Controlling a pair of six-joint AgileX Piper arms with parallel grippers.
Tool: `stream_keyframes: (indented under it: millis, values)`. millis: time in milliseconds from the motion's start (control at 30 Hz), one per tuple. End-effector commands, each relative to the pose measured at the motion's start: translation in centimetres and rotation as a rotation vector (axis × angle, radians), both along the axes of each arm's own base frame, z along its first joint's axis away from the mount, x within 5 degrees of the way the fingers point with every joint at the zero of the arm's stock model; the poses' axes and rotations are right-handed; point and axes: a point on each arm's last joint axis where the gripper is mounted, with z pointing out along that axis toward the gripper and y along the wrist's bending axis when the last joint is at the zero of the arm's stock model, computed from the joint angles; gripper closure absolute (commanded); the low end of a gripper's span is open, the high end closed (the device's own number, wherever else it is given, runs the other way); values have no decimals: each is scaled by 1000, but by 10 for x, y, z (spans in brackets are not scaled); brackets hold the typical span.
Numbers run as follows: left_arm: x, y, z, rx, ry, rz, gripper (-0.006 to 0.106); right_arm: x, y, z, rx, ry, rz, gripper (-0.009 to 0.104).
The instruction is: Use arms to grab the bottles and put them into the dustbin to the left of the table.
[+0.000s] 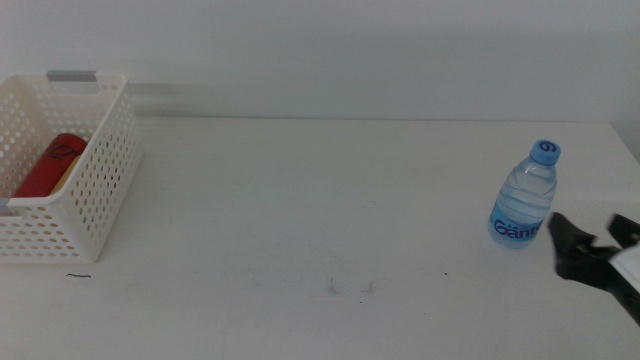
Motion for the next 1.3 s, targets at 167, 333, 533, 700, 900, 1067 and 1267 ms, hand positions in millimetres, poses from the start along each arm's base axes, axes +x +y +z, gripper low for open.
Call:
stream_keyframes:
  millis: [167, 333, 533, 700, 900, 1067, 1267]
  values:
    - [0, 0, 1, -15, -9, 7, 7, 51, 18, -18, -70, 44, 129, 6]
    - [0, 0, 1, -15, -9, 7, 7, 79, 28, -27, -121, 63, 162, 6]
    - [0, 0, 1, -15, -9, 7, 7, 109, 25, -38, -100, 74, 76, 6]
    - [0, 0, 1, -15, -9, 7, 7, 121, 33, -44, -133, 106, 129, 36]
    - [0, 0, 1, -16, -11, 8, 7, 134, 93, -16, -137, -1, 293, 98]
    - [1, 0, 2, -19, -19, 12, 7, 168, 170, 11, -151, -35, 437, 98]
    - [1, 0, 2, -20, -21, 13, 7, 207, 252, 5, -169, -33, 544, 98]
